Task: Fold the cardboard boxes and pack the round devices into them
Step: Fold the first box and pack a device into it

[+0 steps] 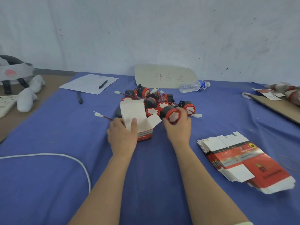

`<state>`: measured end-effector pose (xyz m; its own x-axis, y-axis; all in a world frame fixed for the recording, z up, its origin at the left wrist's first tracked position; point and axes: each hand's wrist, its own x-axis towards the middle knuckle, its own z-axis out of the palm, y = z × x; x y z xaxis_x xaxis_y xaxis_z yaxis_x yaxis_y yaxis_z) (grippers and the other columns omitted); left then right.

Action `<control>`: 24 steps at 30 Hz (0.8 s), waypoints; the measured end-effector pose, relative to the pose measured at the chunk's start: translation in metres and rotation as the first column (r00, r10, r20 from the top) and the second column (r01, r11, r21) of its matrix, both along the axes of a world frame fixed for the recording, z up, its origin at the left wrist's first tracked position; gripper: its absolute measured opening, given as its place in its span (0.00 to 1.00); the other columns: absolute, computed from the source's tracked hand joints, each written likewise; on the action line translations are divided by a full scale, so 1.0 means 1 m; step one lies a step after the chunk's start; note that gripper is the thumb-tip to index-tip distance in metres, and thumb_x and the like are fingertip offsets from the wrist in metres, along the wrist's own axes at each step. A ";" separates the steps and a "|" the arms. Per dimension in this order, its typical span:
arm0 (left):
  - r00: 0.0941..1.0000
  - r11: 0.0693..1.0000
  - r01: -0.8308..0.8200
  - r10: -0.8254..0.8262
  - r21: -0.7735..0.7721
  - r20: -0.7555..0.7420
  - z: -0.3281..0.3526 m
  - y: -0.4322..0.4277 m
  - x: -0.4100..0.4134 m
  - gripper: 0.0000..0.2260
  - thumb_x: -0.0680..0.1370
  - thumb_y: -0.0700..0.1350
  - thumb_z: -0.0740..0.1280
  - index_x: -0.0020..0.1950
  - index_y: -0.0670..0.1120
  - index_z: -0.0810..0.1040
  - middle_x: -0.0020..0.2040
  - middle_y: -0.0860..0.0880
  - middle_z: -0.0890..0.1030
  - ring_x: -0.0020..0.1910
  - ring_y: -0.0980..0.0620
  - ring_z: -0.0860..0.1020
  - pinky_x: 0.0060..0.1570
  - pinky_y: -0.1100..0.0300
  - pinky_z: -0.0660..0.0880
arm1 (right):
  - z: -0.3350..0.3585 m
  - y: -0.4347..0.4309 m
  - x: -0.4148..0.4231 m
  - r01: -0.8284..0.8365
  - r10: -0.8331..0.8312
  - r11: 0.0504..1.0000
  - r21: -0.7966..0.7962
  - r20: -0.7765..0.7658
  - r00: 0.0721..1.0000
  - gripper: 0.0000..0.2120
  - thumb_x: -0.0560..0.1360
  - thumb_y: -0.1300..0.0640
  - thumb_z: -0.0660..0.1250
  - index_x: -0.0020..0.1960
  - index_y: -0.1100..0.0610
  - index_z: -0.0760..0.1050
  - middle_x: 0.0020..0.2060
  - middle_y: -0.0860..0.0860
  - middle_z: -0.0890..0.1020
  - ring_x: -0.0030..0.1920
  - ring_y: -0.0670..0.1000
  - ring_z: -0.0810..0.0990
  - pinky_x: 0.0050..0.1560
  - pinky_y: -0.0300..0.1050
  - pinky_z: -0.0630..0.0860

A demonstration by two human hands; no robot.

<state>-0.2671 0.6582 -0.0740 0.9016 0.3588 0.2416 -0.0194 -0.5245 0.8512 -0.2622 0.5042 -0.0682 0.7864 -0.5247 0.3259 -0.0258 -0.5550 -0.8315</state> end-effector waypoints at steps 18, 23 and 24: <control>0.959 0.884 0.216 -0.271 -0.414 -0.079 0.002 -0.022 -0.003 0.17 0.82 0.50 0.50 0.52 0.44 0.75 0.59 0.41 0.78 0.61 0.41 0.74 0.63 0.41 0.69 | 0.021 0.030 -0.036 -0.303 0.321 0.845 -0.440 -0.035 0.947 0.28 0.70 0.42 0.69 0.66 0.54 0.73 0.61 0.50 0.72 0.56 0.54 0.76 0.56 0.48 0.74; 0.942 0.798 0.234 -0.327 -0.555 -0.072 0.002 -0.024 -0.003 0.18 0.82 0.51 0.50 0.58 0.47 0.77 0.56 0.46 0.81 0.57 0.47 0.78 0.62 0.45 0.73 | 0.026 0.029 -0.041 -0.289 0.306 0.839 -0.460 -0.040 0.951 0.28 0.69 0.40 0.70 0.63 0.55 0.76 0.56 0.50 0.75 0.52 0.53 0.77 0.52 0.47 0.75; 0.943 0.782 0.233 -0.326 -0.578 -0.061 0.002 -0.026 -0.004 0.19 0.82 0.53 0.49 0.60 0.47 0.77 0.57 0.47 0.80 0.57 0.48 0.78 0.62 0.46 0.73 | 0.026 0.028 -0.041 -0.285 0.303 0.841 -0.460 -0.038 0.952 0.28 0.69 0.40 0.69 0.62 0.55 0.77 0.54 0.50 0.76 0.51 0.52 0.77 0.52 0.47 0.75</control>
